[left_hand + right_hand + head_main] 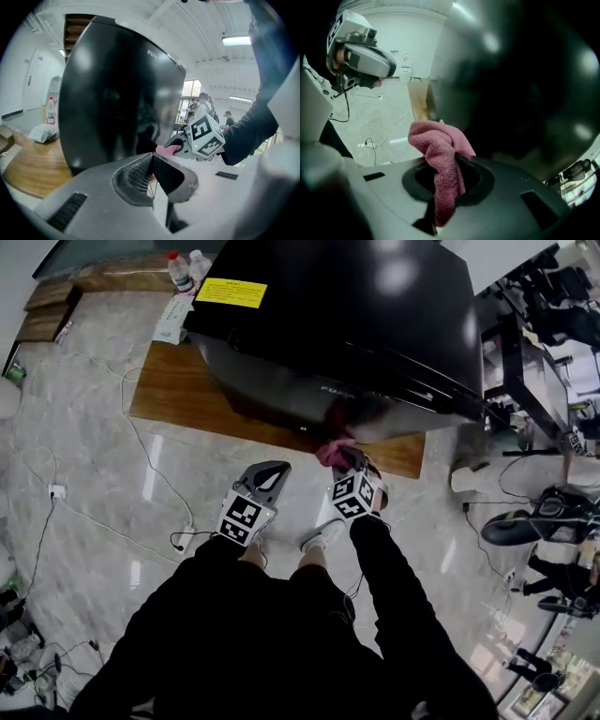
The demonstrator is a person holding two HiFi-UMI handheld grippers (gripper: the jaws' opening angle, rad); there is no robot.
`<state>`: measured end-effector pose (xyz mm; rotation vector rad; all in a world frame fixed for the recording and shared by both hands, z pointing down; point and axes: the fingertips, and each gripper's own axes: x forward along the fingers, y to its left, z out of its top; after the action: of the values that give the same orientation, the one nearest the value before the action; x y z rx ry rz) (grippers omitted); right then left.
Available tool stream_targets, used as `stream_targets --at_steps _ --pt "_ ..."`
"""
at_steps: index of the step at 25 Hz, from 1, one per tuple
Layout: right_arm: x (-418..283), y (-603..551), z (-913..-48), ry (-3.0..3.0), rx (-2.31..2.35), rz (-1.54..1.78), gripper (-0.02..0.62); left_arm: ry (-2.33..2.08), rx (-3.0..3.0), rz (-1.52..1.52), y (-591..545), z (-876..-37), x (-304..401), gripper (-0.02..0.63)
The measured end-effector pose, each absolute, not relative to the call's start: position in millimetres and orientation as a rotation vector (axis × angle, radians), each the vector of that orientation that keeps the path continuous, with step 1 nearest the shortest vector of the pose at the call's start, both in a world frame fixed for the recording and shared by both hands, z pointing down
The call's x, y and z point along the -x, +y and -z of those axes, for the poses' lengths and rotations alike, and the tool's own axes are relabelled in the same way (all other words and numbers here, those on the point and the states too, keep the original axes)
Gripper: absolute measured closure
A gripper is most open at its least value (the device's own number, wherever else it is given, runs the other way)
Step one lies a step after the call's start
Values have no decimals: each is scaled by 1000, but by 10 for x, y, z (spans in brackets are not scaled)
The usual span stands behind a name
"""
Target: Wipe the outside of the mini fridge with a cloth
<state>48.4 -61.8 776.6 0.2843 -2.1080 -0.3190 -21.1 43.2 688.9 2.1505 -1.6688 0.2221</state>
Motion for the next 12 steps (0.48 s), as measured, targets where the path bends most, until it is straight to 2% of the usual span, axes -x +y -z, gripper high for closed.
stream_targets --at_steps 6,12 --pt "-24 88 -6834 -2264 -237 346 538 -1722 -2216 -120 975 -6154 679 600" --pt "606 976 -5744 -2551 -173 99 537 -1786 -2208 -25 1686 -5496 1195 600"
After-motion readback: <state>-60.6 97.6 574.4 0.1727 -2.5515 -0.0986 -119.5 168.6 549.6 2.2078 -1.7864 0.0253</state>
